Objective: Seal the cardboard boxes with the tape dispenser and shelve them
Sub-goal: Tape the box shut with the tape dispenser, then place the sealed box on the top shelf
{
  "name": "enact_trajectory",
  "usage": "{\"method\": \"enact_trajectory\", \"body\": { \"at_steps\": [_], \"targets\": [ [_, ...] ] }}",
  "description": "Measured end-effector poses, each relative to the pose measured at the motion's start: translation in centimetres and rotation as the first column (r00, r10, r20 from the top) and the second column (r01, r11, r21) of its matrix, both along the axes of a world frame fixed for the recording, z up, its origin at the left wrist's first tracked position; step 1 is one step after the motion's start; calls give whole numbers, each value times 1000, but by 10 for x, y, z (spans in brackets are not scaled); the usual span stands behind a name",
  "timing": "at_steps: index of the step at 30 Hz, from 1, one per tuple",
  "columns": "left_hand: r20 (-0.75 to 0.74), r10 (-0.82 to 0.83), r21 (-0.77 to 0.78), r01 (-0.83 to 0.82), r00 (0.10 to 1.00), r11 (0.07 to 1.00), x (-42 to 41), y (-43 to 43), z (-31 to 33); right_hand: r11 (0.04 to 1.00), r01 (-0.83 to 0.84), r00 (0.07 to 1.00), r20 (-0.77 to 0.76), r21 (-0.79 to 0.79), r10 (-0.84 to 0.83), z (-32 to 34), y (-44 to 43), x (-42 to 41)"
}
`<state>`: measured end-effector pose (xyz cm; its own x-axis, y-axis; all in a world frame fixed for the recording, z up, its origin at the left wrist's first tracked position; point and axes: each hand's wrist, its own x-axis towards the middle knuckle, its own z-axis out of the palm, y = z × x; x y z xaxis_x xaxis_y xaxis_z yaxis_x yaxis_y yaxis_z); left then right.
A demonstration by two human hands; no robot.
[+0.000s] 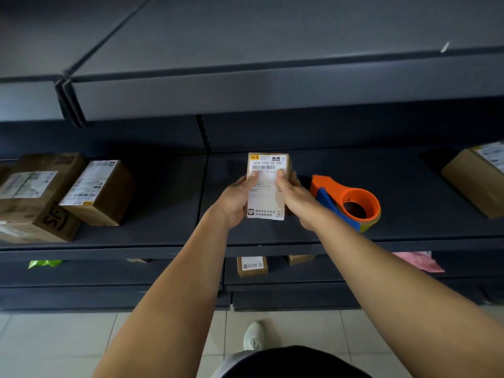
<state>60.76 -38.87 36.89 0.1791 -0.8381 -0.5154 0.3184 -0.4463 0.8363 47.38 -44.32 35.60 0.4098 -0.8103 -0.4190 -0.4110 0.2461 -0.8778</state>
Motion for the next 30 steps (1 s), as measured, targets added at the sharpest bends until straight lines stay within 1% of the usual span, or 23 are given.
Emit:
{"method": "enact_trajectory", "body": {
  "at_steps": [2,5,6,8,10,12,14,17,20,24,27,30],
  "targets": [
    [39,44,14,-45,998,999,-2,-3,0,997,56,996,65,51,-59,-4,1,0],
    [161,95,97,-112,982,989,-4,-9,0,983,117,986,106,138,-132,-10,5,-3],
    [188,99,124,-123,977,985,-6,-9,0,977,134,983,106,164,-152,-12,6,-4],
    [193,83,154,-114,978,981,-12,-6,-1,971,153,982,78,186,-169,-14,8,-6],
    [197,94,126,-120,976,985,-19,0,-3,965,177,980,61,194,-192,-13,9,-8],
    [224,121,78,-141,967,987,-25,4,-3,967,192,977,62,171,-205,-9,13,-8],
    [247,147,38,-161,958,986,-30,10,-1,974,184,976,97,128,-197,-4,18,-9],
    [277,187,3,-195,943,981,-34,23,8,974,198,963,165,108,-214,5,31,-11],
    [316,195,-27,-196,928,980,-41,39,19,975,197,944,248,103,-217,18,45,-18],
    [388,255,-124,-223,886,967,-53,62,38,979,196,910,361,56,-203,39,70,-28],
    [377,233,-179,-176,897,968,-60,85,56,984,178,893,423,-20,-153,52,92,-35],
    [377,172,-233,-87,910,969,-64,116,74,979,160,896,436,-126,-90,66,120,-41]
  ]
}}
